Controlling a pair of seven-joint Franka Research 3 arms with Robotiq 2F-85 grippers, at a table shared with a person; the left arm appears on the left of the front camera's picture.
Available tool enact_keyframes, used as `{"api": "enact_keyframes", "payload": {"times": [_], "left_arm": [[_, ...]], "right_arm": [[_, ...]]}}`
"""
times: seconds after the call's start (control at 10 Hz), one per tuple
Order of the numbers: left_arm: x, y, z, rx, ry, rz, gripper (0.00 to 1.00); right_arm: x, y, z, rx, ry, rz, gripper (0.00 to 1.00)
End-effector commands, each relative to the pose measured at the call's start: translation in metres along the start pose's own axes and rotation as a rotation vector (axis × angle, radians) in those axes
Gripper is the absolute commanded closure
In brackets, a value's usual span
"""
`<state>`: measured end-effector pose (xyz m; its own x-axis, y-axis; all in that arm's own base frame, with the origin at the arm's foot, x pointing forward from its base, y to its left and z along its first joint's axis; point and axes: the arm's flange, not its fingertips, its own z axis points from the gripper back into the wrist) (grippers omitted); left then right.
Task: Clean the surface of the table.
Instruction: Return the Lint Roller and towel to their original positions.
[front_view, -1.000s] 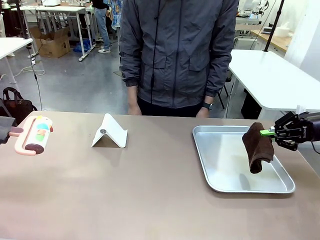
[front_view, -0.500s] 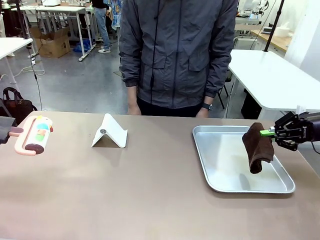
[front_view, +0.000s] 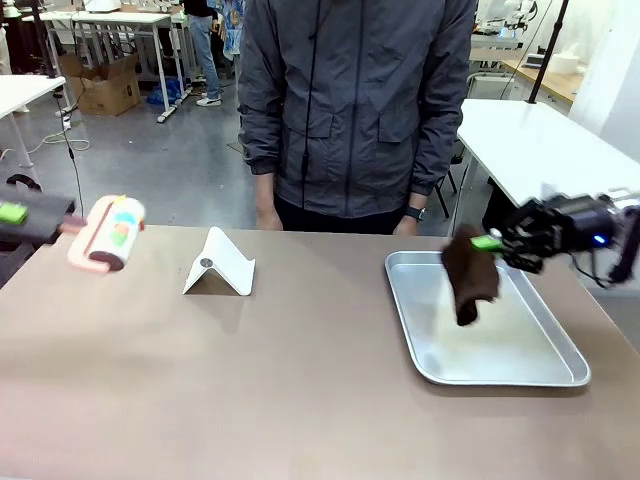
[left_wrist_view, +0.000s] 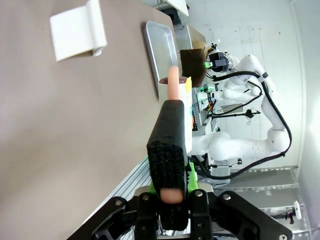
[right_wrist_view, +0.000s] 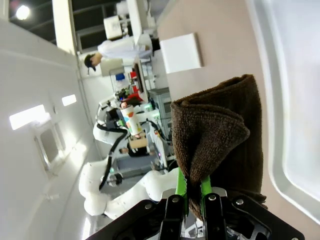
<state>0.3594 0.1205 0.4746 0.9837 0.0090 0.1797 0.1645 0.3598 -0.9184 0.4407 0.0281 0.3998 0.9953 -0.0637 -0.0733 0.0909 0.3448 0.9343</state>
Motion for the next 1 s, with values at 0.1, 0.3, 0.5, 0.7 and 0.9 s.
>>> {"api": "enact_keyframes", "payload": {"times": [0.1, 0.3, 0.5, 0.7, 0.9], "left_arm": [[0.057, -0.069, -0.035, 0.098, 0.084, 0.032, 0.78], [0.097, -0.117, -0.082, 0.267, 0.074, 0.065, 0.78], [0.126, -0.146, -0.136, 0.419, 0.103, 0.055, 0.78], [0.149, -0.141, -0.178, 0.502, 0.172, 0.094, 0.78], [0.168, -0.119, -0.218, 0.545, 0.151, 0.152, 0.78]], "right_arm": [[0.045, 0.06, -0.071, -0.013, 0.063, -0.009, 0.88], [0.062, 0.088, -0.134, -0.067, 0.148, -0.023, 0.88], [0.068, 0.091, -0.2, -0.156, 0.199, -0.099, 0.88], [0.068, 0.067, -0.24, -0.312, 0.187, -0.188, 0.88], [0.062, 0.036, -0.259, -0.443, 0.183, -0.2, 0.88]]}}
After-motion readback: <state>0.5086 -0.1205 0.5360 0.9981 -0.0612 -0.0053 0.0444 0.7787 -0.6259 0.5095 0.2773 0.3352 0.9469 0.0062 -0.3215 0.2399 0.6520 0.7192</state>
